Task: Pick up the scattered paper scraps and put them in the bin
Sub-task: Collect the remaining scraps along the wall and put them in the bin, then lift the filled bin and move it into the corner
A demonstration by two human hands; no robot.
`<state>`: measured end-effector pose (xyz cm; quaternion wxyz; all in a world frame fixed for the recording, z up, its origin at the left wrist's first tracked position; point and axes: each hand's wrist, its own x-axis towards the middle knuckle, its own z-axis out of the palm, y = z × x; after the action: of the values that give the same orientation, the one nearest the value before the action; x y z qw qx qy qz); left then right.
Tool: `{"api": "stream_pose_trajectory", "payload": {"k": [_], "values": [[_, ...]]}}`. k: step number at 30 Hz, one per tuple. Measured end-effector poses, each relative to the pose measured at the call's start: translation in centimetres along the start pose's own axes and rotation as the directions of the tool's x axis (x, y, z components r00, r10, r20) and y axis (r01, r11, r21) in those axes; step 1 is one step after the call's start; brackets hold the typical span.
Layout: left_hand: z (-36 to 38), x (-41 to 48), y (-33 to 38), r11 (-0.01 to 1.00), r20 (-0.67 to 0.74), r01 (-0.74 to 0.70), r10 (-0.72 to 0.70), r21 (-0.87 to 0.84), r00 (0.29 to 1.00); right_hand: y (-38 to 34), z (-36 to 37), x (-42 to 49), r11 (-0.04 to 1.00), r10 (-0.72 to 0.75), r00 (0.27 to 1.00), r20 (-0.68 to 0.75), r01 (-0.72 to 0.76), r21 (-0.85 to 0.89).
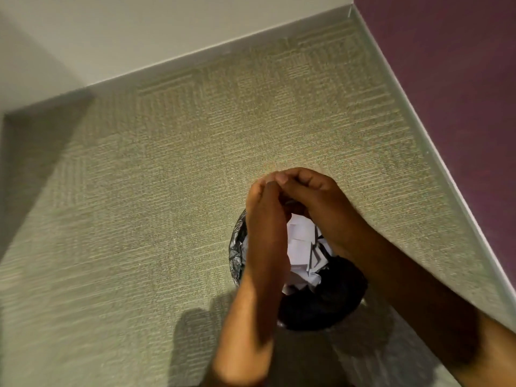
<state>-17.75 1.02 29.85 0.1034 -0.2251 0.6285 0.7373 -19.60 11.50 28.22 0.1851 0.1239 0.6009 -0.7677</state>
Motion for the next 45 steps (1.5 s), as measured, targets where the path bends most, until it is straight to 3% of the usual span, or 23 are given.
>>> {"api": "stream_pose_trajectory", "payload": {"k": [4, 9, 11, 13, 15, 20, 24, 27, 33, 40, 45], "values": [[-0.9, -0.5, 2.0, 0.989, -0.105, 0.048, -0.033, 0.141, 0.994, -1.9, 1.8, -1.3, 0.996, 0.083, 0.995, -0.049, -0.081, 0.041], [-3.0, -1.6, 3.3, 0.936, -0.112, 0.046, -0.007, 0.349, 0.994, -2.3, 4.1, -2.5, 0.989, 0.148, 0.967, -0.206, -0.142, 0.044], [-4.1, -1.9, 3.5, 0.874, -0.064, -0.043, 0.084, 0.483, 0.994, -1.5, 4.4, -2.9, 0.968, 0.116, 0.947, -0.3, -0.176, -0.182], [-5.4, -2.1, 3.1, 0.747, -0.031, -0.11, 0.172, 0.656, 0.985, -0.3, 4.1, -4.0, 0.842, 0.028, 0.923, -0.385, -0.23, -0.489], [-6.7, -2.3, 2.7, 0.674, -0.047, -0.043, 0.115, 0.738, 0.992, 1.1, 3.4, -5.6, 0.748, -0.004, 0.895, -0.446, -0.293, -0.596], [-9.0, -2.4, 1.2, 0.622, -0.133, 0.216, -0.177, 0.753, 0.975, 3.3, 1.5, -9.2, 0.682, -0.076, 0.828, -0.555, -0.363, -0.635], [-9.6, -1.7, 0.9, 0.595, -0.129, 0.268, -0.266, 0.758, 0.955, 4.0, 0.9, -11.0, 0.647, -0.176, 0.708, -0.684, -0.44, -0.623], [-9.8, -1.2, 0.6, 0.578, -0.108, 0.266, -0.293, 0.772, 0.95, 4.4, -0.4, -10.7, 0.681, -0.043, 0.595, -0.803, -0.571, -0.459], [-10.5, -0.4, -0.3, 0.559, -0.121, 0.269, -0.287, 0.785, 0.95, 6.9, -2.7, -9.6, 0.663, 0.249, 0.524, -0.814, -0.705, -0.251], [-11.7, -0.6, 0.4, 0.572, -0.123, 0.261, -0.269, 0.778, 0.955, 5.8, -3.3, -10.2, 0.617, 0.21, 0.592, -0.778, -0.697, -0.364], [-11.8, -2.0, 3.8, 0.594, -0.119, 0.267, -0.276, 0.759, 0.954, 2.3, -1.8, -11.6, 0.652, 0.17, 0.624, -0.763, -0.651, -0.387]]}}
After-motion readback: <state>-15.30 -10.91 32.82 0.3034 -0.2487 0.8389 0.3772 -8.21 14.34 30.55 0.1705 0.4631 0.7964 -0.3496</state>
